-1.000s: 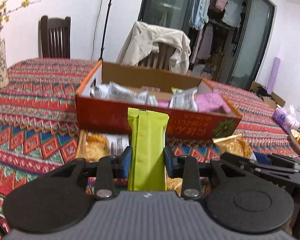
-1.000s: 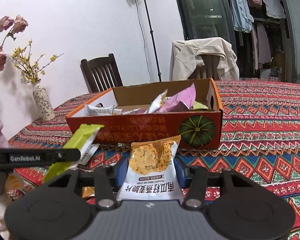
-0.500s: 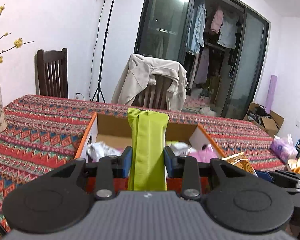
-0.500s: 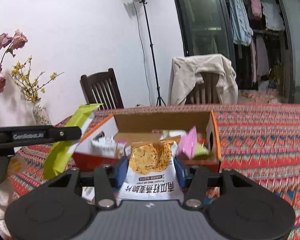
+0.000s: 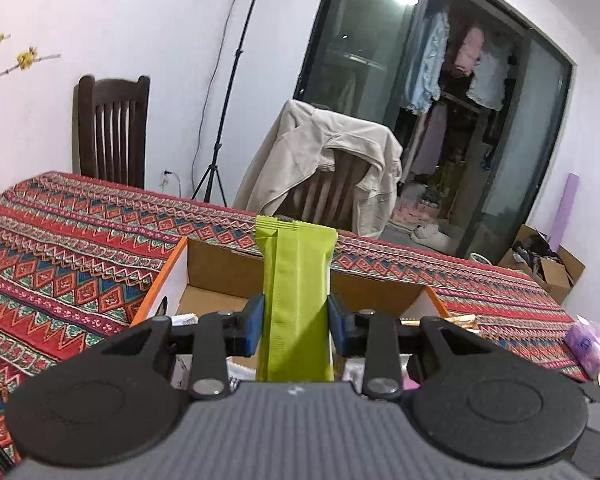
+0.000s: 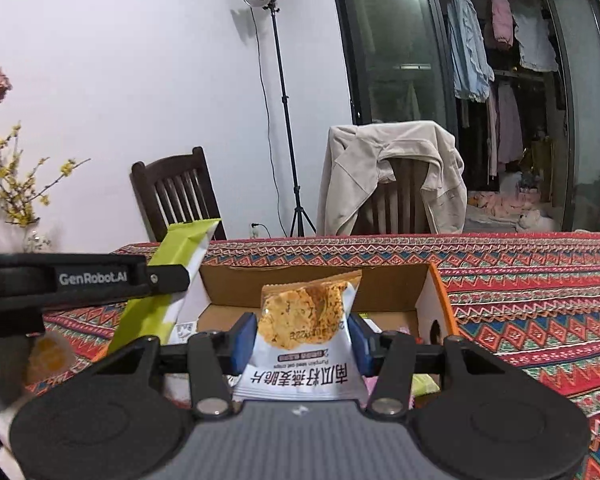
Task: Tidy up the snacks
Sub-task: 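Carry the cracker packet and green bar into the cardboard box with both tools, then open both tools to drop the cracker packet and green bar into the box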
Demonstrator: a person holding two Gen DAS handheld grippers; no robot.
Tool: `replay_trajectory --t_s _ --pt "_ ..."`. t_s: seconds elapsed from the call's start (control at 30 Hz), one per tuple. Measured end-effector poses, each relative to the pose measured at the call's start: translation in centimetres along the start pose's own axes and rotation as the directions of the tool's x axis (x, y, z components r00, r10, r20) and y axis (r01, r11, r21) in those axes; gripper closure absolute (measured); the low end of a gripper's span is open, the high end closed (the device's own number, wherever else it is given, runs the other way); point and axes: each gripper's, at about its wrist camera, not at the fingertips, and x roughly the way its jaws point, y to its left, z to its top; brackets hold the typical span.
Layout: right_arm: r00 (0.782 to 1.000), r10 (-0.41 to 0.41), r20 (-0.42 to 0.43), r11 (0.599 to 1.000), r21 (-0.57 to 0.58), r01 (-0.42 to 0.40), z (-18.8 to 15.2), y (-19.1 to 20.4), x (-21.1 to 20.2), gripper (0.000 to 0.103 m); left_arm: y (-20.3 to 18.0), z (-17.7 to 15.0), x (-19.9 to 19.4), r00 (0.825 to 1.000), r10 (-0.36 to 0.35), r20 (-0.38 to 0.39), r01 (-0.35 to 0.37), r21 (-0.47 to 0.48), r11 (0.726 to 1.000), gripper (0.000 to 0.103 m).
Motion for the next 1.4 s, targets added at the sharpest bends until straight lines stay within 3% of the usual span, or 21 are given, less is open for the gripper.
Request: replay_trajectory --t_s 0.33,0.53,0.6,0.67,0.73,0.77,1.13,1.4 --pt "0.999 -0.034 -0.024 0.997 0.07 0.035 0.5 -2.3 4.7 0.054 1.6 1.1 4.7 0.998 0.06 -0.019 -0.06 -0.016 0.998 0.069" --pt "0.998 -0.018 -0.054 0.996 0.09 0.022 -0.2 -4.0 6.2 0.052 1.4 -0.1 6.6 0.993 0.089 -0.076 -0.087 0.028 0.996 0.065" --pt "0.998 0.005 -0.06 0.996 0.084 0.0 -0.4 -4.1 6.0 0.043 1.3 -0.1 6.2 0.995 0.084 -0.061 -0.082 0.032 0.996 0.053" --pt "0.999 0.025 -0.046 0.996 0.089 -0.021 -0.3 -4.2 5.6 0.013 1.0 0.0 5.5 0.996 0.088 -0.032 -0.087 0.043 0.995 0.02" --pt "0.999 0.029 -0.036 0.996 0.088 -0.025 -0.4 -4.4 5.0 0.0 0.6 0.0 4.5 0.994 0.109 0.01 -0.109 0.05 0.993 0.004" --pt "0.999 0.032 -0.035 0.996 0.088 -0.028 -0.4 -4.4 4.8 0.0 0.4 0.0 3.9 0.993 0.117 0.031 -0.118 0.053 0.992 0.0" --pt "1.0 0.021 -0.017 0.997 0.08 -0.019 -0.2 -4.0 0.6 0.0 0.2 0.8 -1.6 0.993 0.103 0.054 -0.104 0.03 0.994 0.0" --pt "0.999 0.022 -0.042 0.999 0.027 -0.021 -1.5 -2.6 -3.5 0.0 1.5 -1.5 -6.5 0.996 0.077 0.052 -0.081 0.08 0.994 0.0"
